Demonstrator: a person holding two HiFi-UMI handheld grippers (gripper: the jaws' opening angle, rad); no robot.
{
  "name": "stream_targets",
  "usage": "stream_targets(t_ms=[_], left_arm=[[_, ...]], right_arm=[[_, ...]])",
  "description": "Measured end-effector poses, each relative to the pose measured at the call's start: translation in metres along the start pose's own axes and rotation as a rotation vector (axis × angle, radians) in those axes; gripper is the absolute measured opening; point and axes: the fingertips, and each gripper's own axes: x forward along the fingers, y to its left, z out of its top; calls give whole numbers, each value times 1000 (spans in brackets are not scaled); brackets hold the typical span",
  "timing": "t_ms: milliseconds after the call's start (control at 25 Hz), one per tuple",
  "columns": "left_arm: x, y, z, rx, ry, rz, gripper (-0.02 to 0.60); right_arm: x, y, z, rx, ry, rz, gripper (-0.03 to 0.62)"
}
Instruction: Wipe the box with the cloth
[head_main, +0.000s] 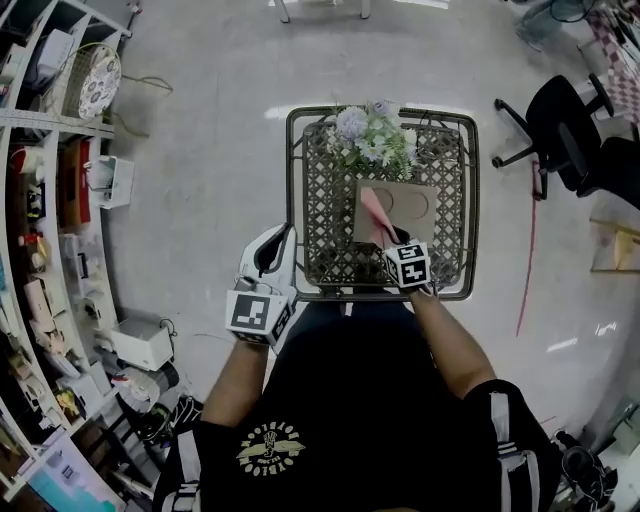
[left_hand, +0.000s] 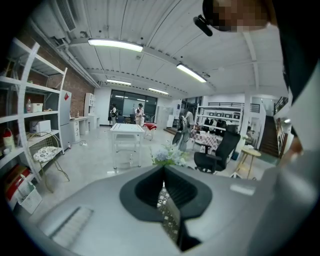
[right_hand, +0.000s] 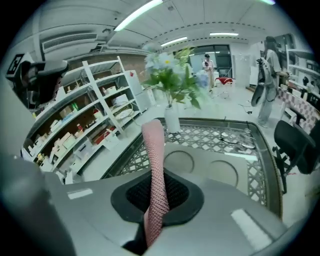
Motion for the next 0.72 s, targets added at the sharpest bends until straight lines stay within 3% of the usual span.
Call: stream_targets(t_ms=[160,320,720], left_arm=[[-9,1,-4,7,6,7,0],[-24,10,-9,5,30,23,0],[-28,13,-12,21,49,38,0]], right_arm=[[31,33,-5,-41,42,60,17],[57,48,-17,6,113,86,17],[65,16,-47,-154,180,-43,17]])
